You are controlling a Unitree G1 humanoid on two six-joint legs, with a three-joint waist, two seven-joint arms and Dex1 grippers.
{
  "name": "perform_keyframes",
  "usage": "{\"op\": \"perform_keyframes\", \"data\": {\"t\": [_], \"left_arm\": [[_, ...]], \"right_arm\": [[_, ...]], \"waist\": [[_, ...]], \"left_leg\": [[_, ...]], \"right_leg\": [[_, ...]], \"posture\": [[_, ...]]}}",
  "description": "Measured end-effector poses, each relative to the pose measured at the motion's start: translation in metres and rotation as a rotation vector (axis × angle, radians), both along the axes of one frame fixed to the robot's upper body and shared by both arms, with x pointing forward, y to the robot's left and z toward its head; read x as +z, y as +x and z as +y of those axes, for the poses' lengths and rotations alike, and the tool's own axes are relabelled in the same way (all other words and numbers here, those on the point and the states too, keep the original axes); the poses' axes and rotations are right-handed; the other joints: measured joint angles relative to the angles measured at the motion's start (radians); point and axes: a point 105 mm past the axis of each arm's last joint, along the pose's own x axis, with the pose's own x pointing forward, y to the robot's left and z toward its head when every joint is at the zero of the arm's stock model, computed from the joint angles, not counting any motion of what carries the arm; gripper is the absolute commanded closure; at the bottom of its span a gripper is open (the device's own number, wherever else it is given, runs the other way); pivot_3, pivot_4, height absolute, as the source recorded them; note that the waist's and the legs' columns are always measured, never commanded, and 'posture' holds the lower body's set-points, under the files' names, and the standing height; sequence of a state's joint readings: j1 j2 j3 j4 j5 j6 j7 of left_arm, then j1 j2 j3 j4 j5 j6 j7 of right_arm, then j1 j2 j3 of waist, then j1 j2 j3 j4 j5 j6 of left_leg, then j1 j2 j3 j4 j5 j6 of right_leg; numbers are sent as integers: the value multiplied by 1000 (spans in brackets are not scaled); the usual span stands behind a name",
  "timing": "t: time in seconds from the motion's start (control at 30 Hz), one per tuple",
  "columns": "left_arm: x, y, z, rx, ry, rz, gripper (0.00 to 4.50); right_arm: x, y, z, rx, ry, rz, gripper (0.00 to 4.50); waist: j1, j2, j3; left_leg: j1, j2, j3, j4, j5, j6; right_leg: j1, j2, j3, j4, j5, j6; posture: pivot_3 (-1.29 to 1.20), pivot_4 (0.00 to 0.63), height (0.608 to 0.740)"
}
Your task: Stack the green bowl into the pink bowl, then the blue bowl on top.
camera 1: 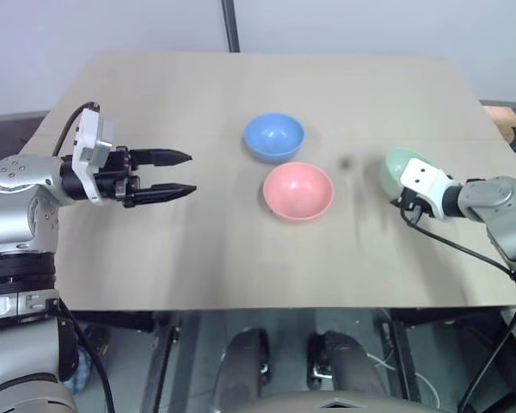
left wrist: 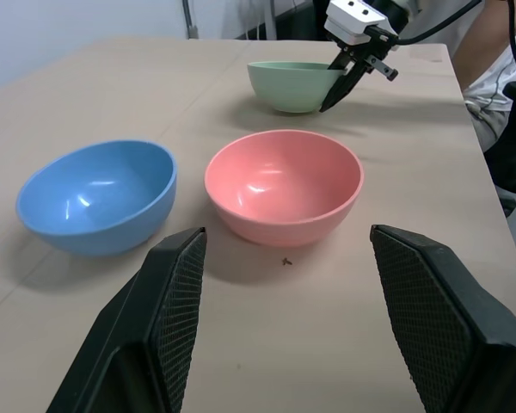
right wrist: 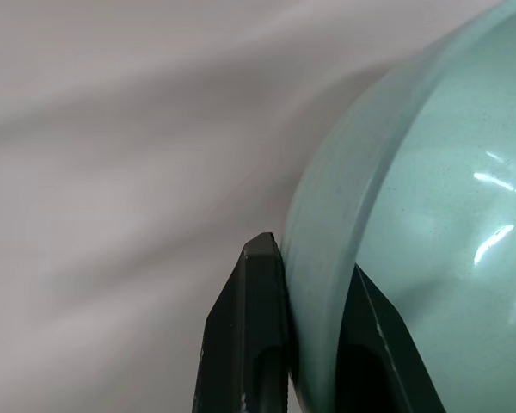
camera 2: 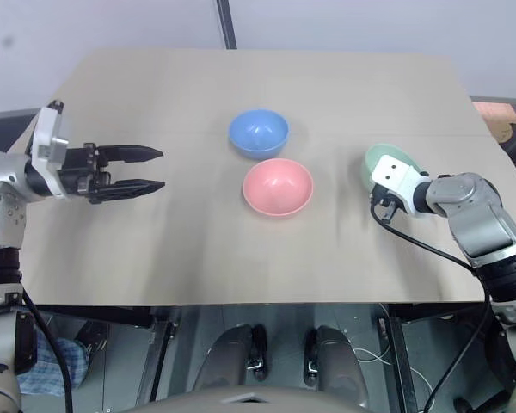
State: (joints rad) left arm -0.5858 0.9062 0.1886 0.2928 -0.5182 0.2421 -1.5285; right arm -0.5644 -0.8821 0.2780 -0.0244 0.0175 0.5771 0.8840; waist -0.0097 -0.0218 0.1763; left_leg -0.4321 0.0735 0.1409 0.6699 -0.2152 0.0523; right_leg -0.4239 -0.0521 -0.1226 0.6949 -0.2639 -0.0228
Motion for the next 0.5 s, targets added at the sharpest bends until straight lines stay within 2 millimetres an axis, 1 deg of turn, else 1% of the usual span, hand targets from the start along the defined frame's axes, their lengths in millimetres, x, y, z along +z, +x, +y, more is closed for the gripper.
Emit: {"op": "perform_keyframes", "data": {"t": [0.1, 0.13, 0.17, 0.2, 0.23, 0.27, 0.33, 0.4, 0.43, 0.5], "left_arm": [[-1, 2, -1, 4, -4, -8, 1292], [-2, 2, -2, 3, -7, -7, 1292], [-2, 2, -2, 2, -8, -7, 1292], [-3, 3, -2, 5, -10, -6, 1292], [-3, 3, -2, 5, -12, -6, 1292], [-4, 3, -2, 6, -13, -8, 1292], [-5, 8, -1, 17, -20, -9, 1292], [-4, 11, 0, 21, -24, -13, 1292], [-4, 13, 2, 35, -25, -14, 1292], [-4, 18, 3, 53, -32, -20, 1292]], "right_arm": [[15, 2, 31, 84, 49, -54, 4428], [32, 0, 55, 156, 74, -97, 4428], [35, -1, 59, 170, 76, -107, 4428], [53, -6, 81, 246, 100, -143, 4428], [60, -9, 90, 275, 109, -165, 4428], [71, -13, 103, 321, 127, -188, 4428], [93, -27, 136, 431, 166, -230, 4428], [98, -36, 151, 496, 169, -239, 4428], [97, -40, 158, 518, 170, -228, 4428], [90, -43, 165, 534, 169, -197, 4428]], "waist": [[-9, 1, 1], [-14, 1, 1], [-14, 1, 1], [-15, 1, 1], [-15, 1, 1], [-13, 1, 1], [-9, 1, 1], [-2, 0, 0], [2, 0, 0], [5, 0, 0]], "left_leg": [[0, 0, 1, 0, 0, 0], [-1, 1, 2, -1, 1, -1], [-1, 1, 2, -1, 1, -1], [-1, 1, 2, -1, 1, -1], [-1, 1, 3, -1, 1, -1], [-1, 1, 2, -1, 1, -1], [-1, 1, 2, -1, 1, -1], [-2, 0, 2, -1, 1, -1], [-2, 0, 2, -1, 1, -1], [-3, -1, 2, 0, 0, 0]], "right_leg": [[-2, 1, 2, 1, 0, 0], [-4, 1, 3, 2, 0, 0], [-4, 1, 3, 2, 0, 0], [-4, 2, 3, 2, 0, 0], [-4, 2, 3, 2, 0, 0], [-4, 2, 3, 2, 0, 0], [-4, 2, 3, 2, 0, 0], [-3, 1, 2, 1, 0, 0], [-3, 0, 1, 1, 0, 0], [-3, 0, 1, 1, 0, 0]], "posture": [[0, 150, 740], [0, 150, 740], [0, 150, 740], [0, 150, 740], [0, 150, 740], [0, 150, 740], [0, 150, 740], [0, 150, 740], [0, 150, 740], [0, 150, 740]]}}
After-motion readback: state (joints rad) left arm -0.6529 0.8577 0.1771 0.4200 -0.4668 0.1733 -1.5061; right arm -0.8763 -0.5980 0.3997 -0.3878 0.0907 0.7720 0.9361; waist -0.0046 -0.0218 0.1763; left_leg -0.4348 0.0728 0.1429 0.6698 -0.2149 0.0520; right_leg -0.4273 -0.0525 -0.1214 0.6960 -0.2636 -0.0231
